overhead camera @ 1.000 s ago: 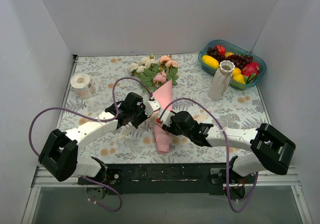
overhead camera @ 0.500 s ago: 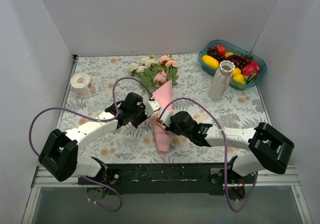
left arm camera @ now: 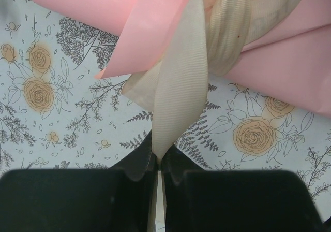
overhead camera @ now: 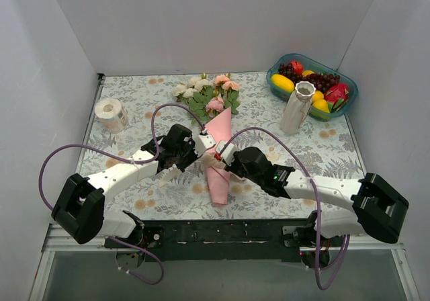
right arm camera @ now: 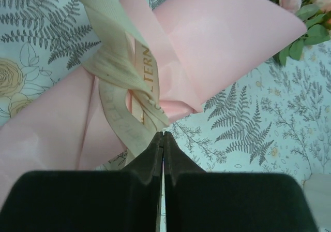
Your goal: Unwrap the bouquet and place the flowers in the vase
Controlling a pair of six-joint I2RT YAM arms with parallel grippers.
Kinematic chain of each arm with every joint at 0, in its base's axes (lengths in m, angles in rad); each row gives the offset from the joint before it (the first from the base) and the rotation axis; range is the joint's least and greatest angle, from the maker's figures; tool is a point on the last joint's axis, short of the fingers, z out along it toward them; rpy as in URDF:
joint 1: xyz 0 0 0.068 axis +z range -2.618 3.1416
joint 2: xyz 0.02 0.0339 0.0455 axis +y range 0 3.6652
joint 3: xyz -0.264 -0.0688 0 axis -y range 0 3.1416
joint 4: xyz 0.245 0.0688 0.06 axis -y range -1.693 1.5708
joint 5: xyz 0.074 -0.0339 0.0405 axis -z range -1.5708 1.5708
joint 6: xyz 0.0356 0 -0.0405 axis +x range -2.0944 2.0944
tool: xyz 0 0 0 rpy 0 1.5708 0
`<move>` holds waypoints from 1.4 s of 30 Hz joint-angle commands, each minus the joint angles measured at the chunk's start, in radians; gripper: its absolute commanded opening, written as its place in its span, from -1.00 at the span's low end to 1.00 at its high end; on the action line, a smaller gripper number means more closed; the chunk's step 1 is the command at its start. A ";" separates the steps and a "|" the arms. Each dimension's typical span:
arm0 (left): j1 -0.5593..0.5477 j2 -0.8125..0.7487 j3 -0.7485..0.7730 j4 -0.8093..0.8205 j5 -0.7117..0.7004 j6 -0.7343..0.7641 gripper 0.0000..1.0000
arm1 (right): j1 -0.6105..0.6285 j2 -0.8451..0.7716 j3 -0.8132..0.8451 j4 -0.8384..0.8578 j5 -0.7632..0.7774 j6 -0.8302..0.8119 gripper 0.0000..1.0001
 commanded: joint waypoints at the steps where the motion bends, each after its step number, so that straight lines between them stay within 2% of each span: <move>1: 0.004 -0.041 0.022 -0.003 -0.011 0.009 -0.94 | -0.003 -0.067 0.043 -0.035 -0.010 -0.002 -0.89; 2: 0.004 -0.044 0.022 -0.004 -0.013 0.009 -0.94 | -0.003 -0.067 0.040 -0.050 -0.020 -0.005 -0.59; 4: 0.004 -0.046 0.022 -0.004 -0.014 0.009 -0.94 | -0.003 -0.064 0.026 -0.098 -0.038 -0.017 -0.39; 5: 0.002 -0.048 0.022 -0.004 -0.016 0.009 -0.94 | -0.003 -0.065 0.017 -0.106 -0.040 -0.018 -0.23; 8: 0.002 -0.049 0.019 -0.004 -0.016 0.010 -0.94 | -0.001 -0.082 -0.034 -0.101 -0.034 -0.021 -0.04; 14: 0.002 -0.046 0.011 0.004 -0.017 0.012 -0.93 | -0.001 -0.075 -0.072 -0.080 -0.026 -0.037 0.07; 33: 0.004 -0.028 0.006 0.014 -0.017 0.013 -0.92 | 0.000 0.082 -0.068 0.141 0.098 -0.074 -0.04; 42: 0.004 -0.029 0.017 0.008 -0.020 0.018 -0.92 | 0.000 0.097 -0.037 0.160 0.089 -0.051 -0.44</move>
